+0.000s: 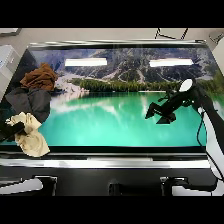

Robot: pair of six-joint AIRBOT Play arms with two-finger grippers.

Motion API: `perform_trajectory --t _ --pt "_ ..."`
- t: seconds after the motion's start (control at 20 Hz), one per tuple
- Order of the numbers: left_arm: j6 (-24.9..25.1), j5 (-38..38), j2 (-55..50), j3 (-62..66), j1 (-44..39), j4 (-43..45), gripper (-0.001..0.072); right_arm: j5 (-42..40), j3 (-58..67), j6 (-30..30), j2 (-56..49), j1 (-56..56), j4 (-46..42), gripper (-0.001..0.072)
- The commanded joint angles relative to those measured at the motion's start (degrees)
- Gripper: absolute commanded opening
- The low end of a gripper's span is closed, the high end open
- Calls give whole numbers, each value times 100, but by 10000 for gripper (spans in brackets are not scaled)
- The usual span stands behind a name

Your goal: Fold the clothes and pants, and hang the long-sleeved shirts on hangers.

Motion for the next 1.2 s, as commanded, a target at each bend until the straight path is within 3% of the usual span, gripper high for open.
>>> perform_trajectory --t 0.0,0.2,0.35,0.45,0.6,0.7,0.85,0.95,1.1,1.15 --pt "380 -125 223 131 22 -442 34 149 2 116 201 4 50 669" --pt "374 192 1528 1019 -9 -1882 32 -264 2 98 511 4 -20 669" --pt "374 905 2951 1207 -577 -2962 31 -529 7 94 691 4 -11 668" --pt "317 1292 3773 1128 -1495 -3276 31 -702 7 -13 855 4 -20 667" --pt "-337 2199 4478 776 -3558 -3373 31 -1080 101 -170 1257 2 -138 667" --pt "-649 3075 4513 411 -5014 -3368 31 -1244 380 -166 1521 2 -442 667" --pt "-695 4207 4057 -367 -6732 -3370 31 -1386 968 -160 1867 2 -1060 666" --pt "-743 4247 3392 -914 -7366 -3373 31 -1281 1250 -157 1989 2 -1322 666" --pt "-1338 3978 2341 -1449 -7556 -3375 33 -935 1255 -157 2020 4 -1508 666" --pt "-1392 3700 2039 -1456 -7482 -3377 92 -815 1233 -160 1971 4 -1510 666"
